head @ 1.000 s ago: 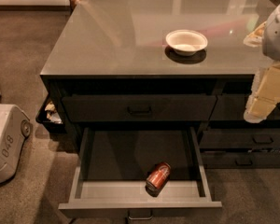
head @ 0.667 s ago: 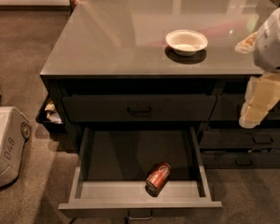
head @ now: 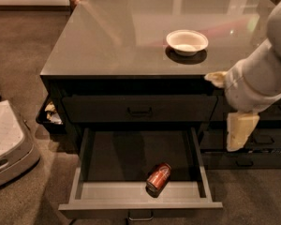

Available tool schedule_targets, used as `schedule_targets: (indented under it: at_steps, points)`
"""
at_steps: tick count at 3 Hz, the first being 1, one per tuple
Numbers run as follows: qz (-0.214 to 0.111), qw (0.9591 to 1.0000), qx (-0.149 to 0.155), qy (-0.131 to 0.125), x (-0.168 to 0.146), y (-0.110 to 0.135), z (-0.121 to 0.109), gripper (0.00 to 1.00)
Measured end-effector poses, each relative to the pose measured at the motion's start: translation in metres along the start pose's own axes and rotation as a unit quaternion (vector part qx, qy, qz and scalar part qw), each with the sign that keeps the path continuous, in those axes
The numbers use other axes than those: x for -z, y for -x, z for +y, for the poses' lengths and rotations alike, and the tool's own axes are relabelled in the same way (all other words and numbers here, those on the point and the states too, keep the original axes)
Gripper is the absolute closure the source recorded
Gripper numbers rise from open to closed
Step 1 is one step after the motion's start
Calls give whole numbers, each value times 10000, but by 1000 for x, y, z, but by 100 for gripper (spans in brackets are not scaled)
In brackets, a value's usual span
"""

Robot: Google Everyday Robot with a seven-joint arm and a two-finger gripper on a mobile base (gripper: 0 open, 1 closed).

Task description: Pick coke can from middle drawer and place on counter

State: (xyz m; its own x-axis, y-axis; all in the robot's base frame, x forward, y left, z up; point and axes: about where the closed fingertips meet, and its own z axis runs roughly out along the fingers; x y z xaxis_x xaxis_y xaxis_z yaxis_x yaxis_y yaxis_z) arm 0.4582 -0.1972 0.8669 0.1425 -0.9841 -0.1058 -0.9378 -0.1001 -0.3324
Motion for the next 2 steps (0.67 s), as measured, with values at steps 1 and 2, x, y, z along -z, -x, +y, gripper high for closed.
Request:
schedule_targets:
  at_steps: [1,2]
  points:
    - [-45,9936,1126,116,-64,6,6,0]
    - [-54,9879,1544,103,-67,6,6,0]
